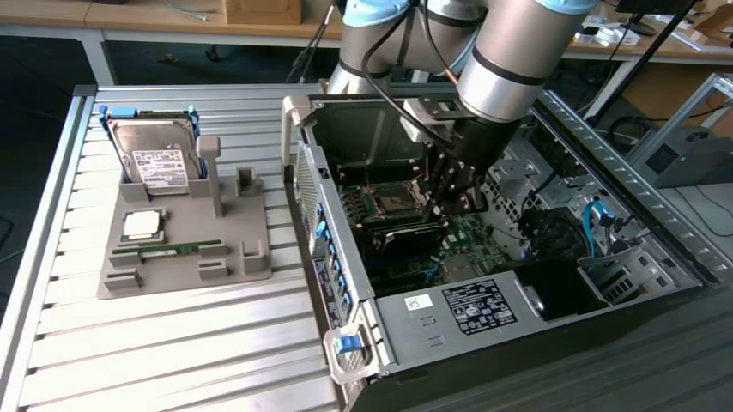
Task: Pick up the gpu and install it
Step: 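Insert the gpu into the slot, then press down on the gpu until it lock into place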
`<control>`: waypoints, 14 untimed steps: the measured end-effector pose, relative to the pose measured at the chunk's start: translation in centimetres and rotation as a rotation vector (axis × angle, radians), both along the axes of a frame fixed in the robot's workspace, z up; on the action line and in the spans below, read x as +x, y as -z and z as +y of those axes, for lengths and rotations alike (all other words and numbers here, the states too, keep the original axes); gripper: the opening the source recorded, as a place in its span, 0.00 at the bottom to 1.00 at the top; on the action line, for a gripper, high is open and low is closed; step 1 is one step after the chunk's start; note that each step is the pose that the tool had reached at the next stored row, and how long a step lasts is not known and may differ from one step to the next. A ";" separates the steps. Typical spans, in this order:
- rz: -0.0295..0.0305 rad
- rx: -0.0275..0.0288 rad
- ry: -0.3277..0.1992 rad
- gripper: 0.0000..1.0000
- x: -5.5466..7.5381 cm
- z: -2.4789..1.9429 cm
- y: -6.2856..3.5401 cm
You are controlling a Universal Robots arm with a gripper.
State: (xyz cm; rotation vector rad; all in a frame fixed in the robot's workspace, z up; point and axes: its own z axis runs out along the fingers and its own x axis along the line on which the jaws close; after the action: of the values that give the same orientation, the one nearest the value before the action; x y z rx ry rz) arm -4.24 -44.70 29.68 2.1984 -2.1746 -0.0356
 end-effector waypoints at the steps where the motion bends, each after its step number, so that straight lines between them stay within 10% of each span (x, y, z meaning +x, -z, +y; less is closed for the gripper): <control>1: 0.0000 0.0000 0.000 0.11 0.0 0.00 0.00; 14: -0.0013 -0.0003 0.000 0.11 -4.5 0.12 0.68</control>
State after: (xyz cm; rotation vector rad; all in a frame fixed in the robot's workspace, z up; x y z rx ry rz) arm -8.74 -44.59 28.99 2.1989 -2.1752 -0.0339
